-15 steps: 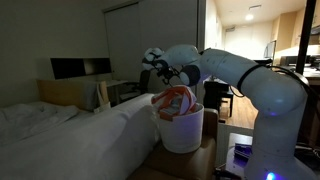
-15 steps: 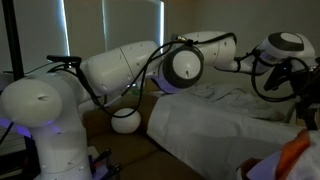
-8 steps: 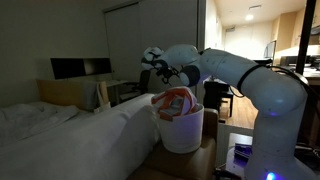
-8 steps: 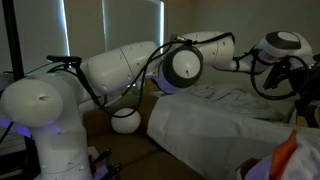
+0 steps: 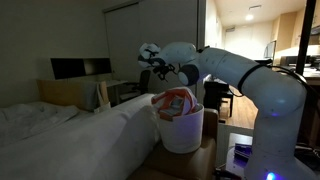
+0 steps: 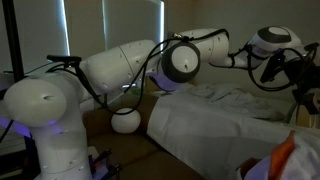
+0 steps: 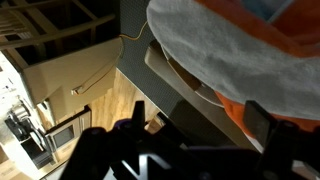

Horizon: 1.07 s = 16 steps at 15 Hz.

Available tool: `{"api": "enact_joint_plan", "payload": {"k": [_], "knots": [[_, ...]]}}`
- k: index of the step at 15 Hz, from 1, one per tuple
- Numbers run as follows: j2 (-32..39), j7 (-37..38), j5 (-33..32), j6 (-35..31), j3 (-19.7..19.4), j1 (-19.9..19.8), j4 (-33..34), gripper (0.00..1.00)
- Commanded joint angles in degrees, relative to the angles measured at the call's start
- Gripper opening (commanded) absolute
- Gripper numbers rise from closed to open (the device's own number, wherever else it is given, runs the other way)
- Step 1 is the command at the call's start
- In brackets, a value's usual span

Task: Put the towel inside the basket

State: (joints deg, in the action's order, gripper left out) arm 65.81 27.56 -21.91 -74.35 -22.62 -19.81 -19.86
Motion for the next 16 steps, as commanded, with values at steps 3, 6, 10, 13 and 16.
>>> {"api": "enact_joint_plan", "payload": {"k": [3,6,10,13,16], "knots": [[-1.8,-1.9,-3.5,-5.3,-2.3,3.0,0.0,1.00],[-2.6,-3.5,-5.6,-9.2,-3.1,4.9,0.1,1.00],[-3.3,-4.0,-7.3,-12.4,-3.9,7.3,0.1,1.00],[-2.9,-1.8,-6.6,-11.4,-3.7,7.5,0.1,1.00],[-2.9,-1.8,-6.6,-11.4,-3.8,7.6,0.1,1.00]]}}
